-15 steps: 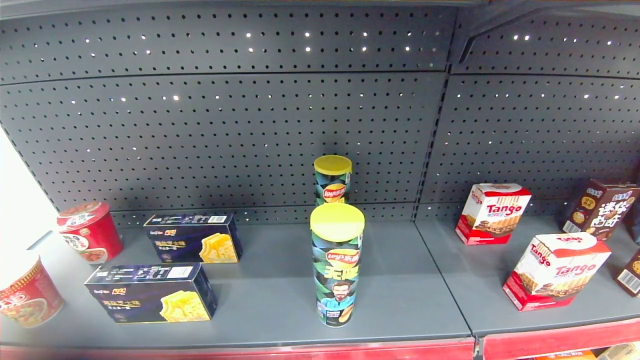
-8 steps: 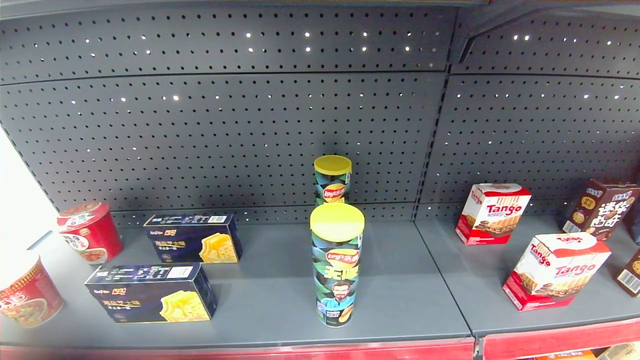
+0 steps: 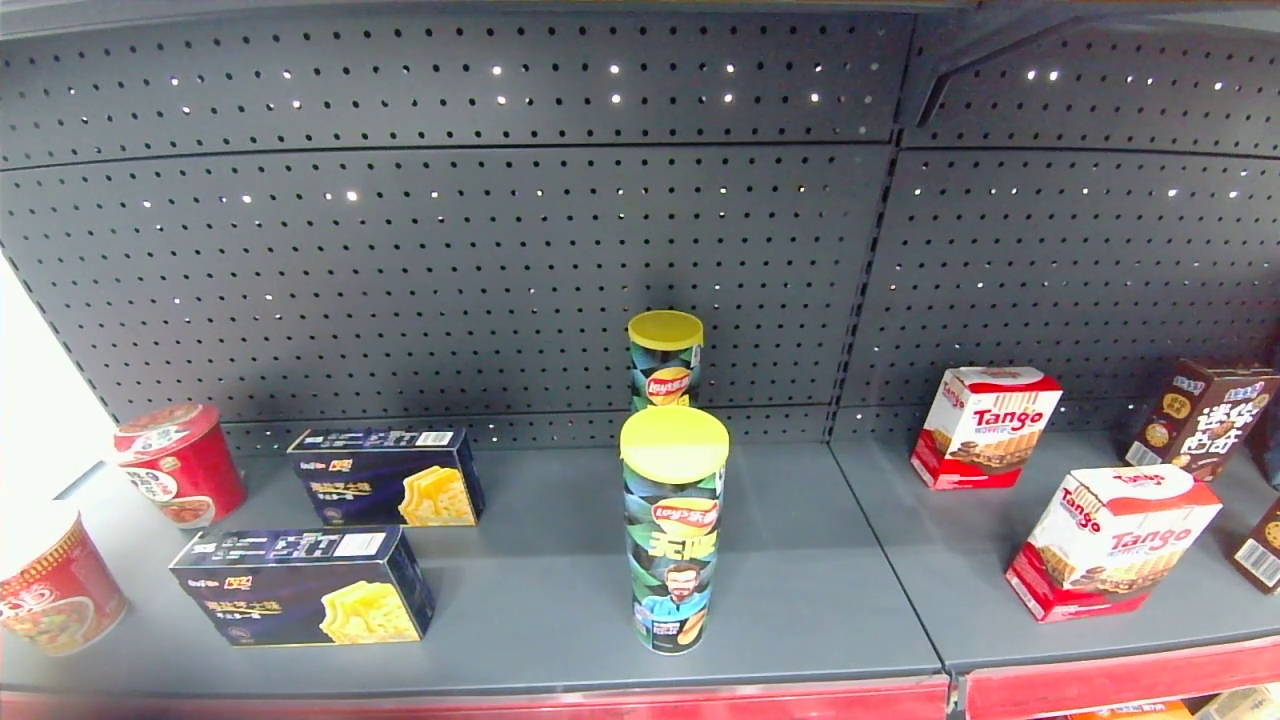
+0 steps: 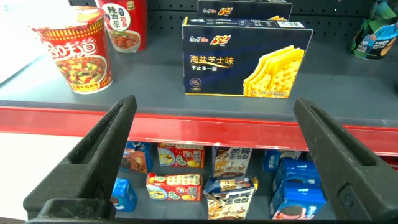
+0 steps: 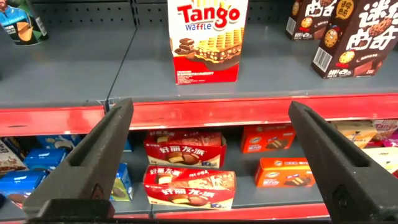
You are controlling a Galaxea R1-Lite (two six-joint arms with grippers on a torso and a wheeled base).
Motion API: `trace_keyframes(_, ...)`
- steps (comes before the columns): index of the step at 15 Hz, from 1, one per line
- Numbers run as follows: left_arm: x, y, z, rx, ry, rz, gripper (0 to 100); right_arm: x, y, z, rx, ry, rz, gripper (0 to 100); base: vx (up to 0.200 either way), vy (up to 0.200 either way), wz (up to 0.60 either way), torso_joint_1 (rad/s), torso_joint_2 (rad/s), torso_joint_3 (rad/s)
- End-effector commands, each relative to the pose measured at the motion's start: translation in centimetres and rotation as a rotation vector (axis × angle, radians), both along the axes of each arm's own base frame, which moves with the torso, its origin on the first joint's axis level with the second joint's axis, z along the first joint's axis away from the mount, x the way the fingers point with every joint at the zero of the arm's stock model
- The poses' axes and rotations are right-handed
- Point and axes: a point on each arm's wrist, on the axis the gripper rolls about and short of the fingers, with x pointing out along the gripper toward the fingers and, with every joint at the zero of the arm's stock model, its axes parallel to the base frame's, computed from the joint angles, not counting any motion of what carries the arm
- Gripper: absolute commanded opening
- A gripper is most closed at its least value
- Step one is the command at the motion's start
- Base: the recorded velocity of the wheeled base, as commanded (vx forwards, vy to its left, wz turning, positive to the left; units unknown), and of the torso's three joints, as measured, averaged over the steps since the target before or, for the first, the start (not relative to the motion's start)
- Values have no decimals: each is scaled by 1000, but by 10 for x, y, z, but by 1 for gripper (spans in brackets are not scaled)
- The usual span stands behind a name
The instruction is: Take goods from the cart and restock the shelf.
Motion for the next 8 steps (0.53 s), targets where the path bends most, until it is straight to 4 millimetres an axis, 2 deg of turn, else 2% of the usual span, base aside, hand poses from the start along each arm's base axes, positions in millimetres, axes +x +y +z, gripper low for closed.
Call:
trace_keyframes(1,0,0,0,0,2,1,100,0,0,0,-2,2,1,100,0,0,0,0,0,0)
trace_keyframes(6,0,0,0,-2,2,1,100,0,0,0,-1,2,3,100,0,0,0,0,0,0)
trace_keyframes(8,0,0,0,1,2,-1,100,0,0,0,-1,2,3,100,-200,0,0,7,2,-5)
